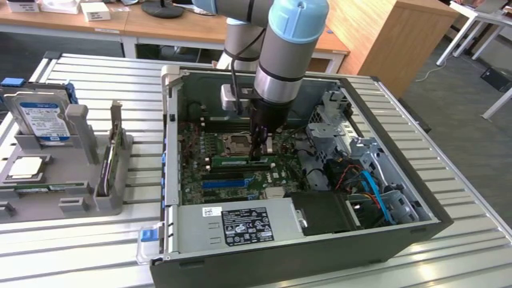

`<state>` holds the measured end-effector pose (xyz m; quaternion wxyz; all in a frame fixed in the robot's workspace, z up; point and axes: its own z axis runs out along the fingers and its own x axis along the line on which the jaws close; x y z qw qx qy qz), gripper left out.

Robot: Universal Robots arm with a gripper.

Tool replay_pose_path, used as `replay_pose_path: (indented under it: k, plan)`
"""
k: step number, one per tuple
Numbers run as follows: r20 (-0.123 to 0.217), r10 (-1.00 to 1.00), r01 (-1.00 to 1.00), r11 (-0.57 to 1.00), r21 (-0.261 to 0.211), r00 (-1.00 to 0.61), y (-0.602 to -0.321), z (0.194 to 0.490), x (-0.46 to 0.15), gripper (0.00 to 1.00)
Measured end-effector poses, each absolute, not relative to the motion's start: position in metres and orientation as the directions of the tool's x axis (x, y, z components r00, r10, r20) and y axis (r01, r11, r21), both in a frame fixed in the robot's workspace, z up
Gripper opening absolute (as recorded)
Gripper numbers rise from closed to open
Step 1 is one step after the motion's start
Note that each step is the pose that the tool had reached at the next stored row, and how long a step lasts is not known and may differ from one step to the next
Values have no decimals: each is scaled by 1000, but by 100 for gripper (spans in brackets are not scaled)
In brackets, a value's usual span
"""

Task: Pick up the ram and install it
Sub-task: 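Insert the ram into the slot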

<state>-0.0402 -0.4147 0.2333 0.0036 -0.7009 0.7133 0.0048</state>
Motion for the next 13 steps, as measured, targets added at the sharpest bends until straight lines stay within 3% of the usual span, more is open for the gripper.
replay_pose_path:
  k: [13]
  plan:
    - [-12,-1000,-1000,17,2,-17,-415,232,-40,12]
